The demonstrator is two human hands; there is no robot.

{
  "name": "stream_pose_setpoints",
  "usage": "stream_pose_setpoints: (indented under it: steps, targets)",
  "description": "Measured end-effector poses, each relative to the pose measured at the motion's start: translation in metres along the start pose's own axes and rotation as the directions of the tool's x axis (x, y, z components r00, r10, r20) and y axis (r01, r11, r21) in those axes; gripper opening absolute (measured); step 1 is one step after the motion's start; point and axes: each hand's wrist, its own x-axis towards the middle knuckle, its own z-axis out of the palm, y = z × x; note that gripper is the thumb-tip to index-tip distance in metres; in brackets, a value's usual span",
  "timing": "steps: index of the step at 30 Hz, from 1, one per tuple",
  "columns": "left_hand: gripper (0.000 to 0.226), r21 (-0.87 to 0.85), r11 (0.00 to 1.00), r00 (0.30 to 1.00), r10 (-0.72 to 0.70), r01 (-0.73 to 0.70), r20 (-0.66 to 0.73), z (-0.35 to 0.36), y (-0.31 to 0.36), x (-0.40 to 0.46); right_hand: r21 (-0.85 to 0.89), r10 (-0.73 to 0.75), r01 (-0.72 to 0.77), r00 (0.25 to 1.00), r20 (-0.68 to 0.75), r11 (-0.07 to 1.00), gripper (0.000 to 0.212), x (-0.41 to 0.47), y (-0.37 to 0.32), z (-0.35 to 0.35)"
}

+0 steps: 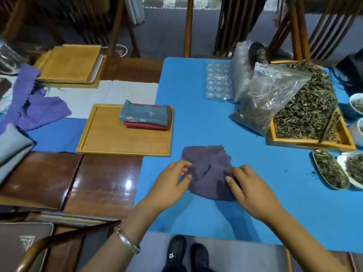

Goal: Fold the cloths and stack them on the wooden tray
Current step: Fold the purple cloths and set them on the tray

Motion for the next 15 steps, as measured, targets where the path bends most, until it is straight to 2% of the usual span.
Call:
stream_pose_setpoints:
  steps: [3, 5, 7, 9, 12, 15]
  targets:
    - [0.060, 0.209, 0.974, 0.983, 0.057, -0.093, 0.172, 0.013, -0.028, -0.010, -0.050, 0.029, -0.028, 0.999, 0.030, 0.998, 0.046, -0.011, 0.009, 0.022]
    - [0.065, 0.319, 0.939, 0.982, 0.078, -0.129, 0.170, 0.021, -0.038, -0.013, -0.096, 0.000, 0.006, 0.998, 0.067, 0.995, 0.063, -0.016, 0.015, 0.034]
    - [0.059, 0.353, 0.924, 0.988, 0.116, -0.144, 0.098, 0.027, -0.041, -0.011, -0.139, -0.049, 0.059, 0.996, 0.072, 0.989, 0.079, -0.018, 0.019, 0.043]
    - [0.048, 0.342, 0.924, 0.985, 0.169, -0.172, 0.039, 0.030, -0.041, -0.006, -0.167, -0.096, 0.101, 0.995, 0.035, 0.981, 0.087, -0.017, 0.023, 0.048]
    - [0.024, 0.292, 0.935, 0.972, 0.227, -0.203, -0.052, 0.032, -0.039, -0.002, -0.197, -0.139, 0.124, 0.988, -0.065, 0.973, 0.078, -0.016, 0.025, 0.055]
    - [0.013, 0.191, 0.962, 0.961, 0.228, -0.197, -0.157, 0.033, -0.035, 0.000, -0.235, -0.136, 0.098, 0.979, -0.151, 0.967, 0.065, -0.013, 0.020, 0.058]
